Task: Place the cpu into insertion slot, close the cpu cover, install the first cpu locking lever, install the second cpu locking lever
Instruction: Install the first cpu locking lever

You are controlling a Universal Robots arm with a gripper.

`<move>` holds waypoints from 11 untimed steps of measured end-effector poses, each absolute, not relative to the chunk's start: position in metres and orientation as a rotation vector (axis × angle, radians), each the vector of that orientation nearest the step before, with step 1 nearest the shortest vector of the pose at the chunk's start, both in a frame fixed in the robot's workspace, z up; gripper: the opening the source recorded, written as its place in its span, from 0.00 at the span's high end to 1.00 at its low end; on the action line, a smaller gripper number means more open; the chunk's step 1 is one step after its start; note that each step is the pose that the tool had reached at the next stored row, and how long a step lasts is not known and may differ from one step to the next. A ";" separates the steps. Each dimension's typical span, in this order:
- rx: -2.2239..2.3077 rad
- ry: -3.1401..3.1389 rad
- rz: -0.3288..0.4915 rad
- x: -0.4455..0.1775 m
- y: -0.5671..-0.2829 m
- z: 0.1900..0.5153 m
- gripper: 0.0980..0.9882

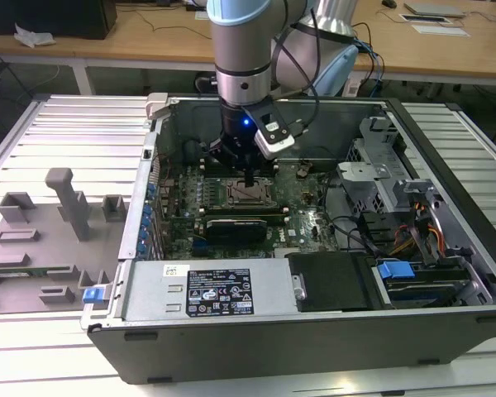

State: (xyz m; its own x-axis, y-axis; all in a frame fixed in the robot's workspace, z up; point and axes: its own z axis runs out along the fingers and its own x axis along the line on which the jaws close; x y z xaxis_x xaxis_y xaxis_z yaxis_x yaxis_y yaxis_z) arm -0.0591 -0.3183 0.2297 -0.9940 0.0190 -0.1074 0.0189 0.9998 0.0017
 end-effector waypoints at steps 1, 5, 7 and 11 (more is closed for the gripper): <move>0.029 3.034 0.001 -0.059 -0.318 0.232 0.99; 0.029 3.034 0.001 -0.059 -0.318 0.243 0.99; 0.029 3.034 0.001 -0.059 -0.319 0.245 0.99; 0.029 3.034 0.001 -0.059 -0.319 0.245 0.99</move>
State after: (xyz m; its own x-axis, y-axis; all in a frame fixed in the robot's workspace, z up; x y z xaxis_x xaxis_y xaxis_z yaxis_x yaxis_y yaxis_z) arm -0.0591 -0.3189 0.2448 -0.9941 0.0190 -0.1072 0.0189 0.9998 0.0017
